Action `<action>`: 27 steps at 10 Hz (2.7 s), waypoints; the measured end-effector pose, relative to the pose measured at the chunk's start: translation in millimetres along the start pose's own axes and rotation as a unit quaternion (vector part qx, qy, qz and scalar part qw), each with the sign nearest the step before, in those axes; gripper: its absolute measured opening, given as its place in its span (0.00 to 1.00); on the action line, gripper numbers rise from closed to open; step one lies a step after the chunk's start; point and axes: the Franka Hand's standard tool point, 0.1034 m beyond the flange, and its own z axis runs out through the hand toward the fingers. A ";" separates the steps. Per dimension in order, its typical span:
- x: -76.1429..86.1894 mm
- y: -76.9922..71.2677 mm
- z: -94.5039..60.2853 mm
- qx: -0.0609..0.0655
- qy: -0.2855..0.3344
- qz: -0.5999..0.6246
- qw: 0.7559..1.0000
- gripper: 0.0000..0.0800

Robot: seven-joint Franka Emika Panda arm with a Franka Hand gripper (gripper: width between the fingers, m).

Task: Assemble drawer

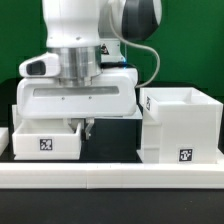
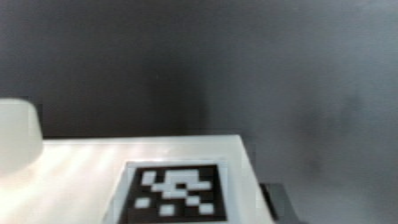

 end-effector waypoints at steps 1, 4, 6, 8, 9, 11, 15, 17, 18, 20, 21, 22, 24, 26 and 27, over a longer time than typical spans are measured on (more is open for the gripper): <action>-1.8 -1.0 -3.9 0.003 -0.005 -0.031 0.999 0.05; -3.0 -1.2 -4.3 0.005 -0.008 -0.063 0.998 0.05; -3.4 -0.3 -3.8 0.005 -0.009 -0.121 0.993 0.05; -2.2 -2.6 -3.9 -0.013 -0.005 -0.256 0.967 0.05; -5.9 -3.8 -1.8 -0.015 -0.013 -0.315 0.949 0.05; -8.9 -5.9 0.2 -0.018 -0.021 -0.396 0.918 0.05; -10.7 -2.3 1.8 -0.020 -0.030 -0.513 0.858 0.05; -12.3 -0.9 2.0 -0.024 -0.038 -0.603 0.797 0.05; -15.3 -2.0 4.2 -0.026 -0.049 -0.652 0.756 0.05; -17.1 -1.3 7.2 -0.026 -0.060 -0.708 0.704 0.05; -17.3 -0.8 7.5 -0.026 -0.060 -0.706 0.705 0.05; -17.8 -0.8 8.2 -0.026 -0.061 -0.706 0.705 0.05; -15.2 -4.3 8.8 -0.024 -0.061 -0.709 0.702 0.05; -5.7 -12.7 5.9 -0.032 -0.049 -0.708 0.704 0.05; -2.7 -13.6 5.4 -0.045 -0.036 -0.705 0.707 0.05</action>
Offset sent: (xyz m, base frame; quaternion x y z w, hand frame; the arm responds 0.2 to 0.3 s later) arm 0.0000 0.0000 0.0000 0.0000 0.0000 0.0000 1.0000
